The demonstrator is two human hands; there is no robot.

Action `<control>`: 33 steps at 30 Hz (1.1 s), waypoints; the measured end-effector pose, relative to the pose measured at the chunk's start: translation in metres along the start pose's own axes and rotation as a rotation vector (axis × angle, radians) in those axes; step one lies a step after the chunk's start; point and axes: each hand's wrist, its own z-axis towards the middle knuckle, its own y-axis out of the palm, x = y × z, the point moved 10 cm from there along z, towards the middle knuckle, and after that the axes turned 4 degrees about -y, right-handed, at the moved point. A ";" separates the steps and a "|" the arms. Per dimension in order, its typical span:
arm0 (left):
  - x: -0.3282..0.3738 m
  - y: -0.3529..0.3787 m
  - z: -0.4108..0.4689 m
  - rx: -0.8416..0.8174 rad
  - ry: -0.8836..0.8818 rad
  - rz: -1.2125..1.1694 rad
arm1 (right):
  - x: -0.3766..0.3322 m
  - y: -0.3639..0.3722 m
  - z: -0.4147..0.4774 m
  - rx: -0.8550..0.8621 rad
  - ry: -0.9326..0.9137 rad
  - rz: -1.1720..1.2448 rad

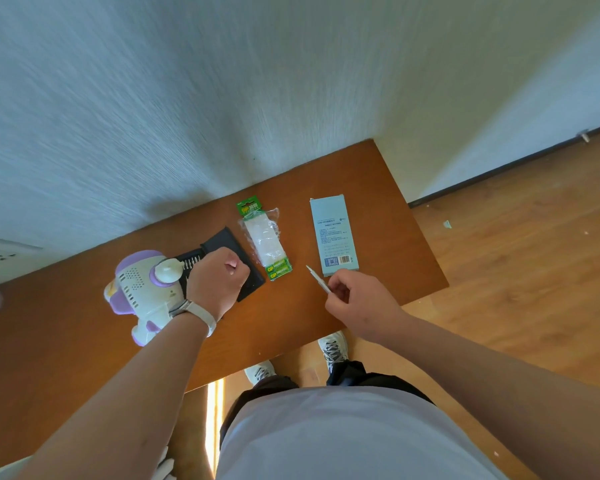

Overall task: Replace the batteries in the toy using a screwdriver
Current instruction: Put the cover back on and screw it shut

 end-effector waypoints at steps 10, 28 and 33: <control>0.006 -0.045 -0.026 0.065 -0.060 -0.411 | -0.064 -0.002 0.009 -0.023 -0.099 -0.059; -0.052 -0.131 -0.059 0.004 -0.148 -0.914 | -0.200 0.040 0.017 -0.063 -0.329 -0.175; -0.074 -0.153 -0.068 0.000 -0.172 -1.028 | -0.237 0.049 0.016 -0.013 -0.382 -0.183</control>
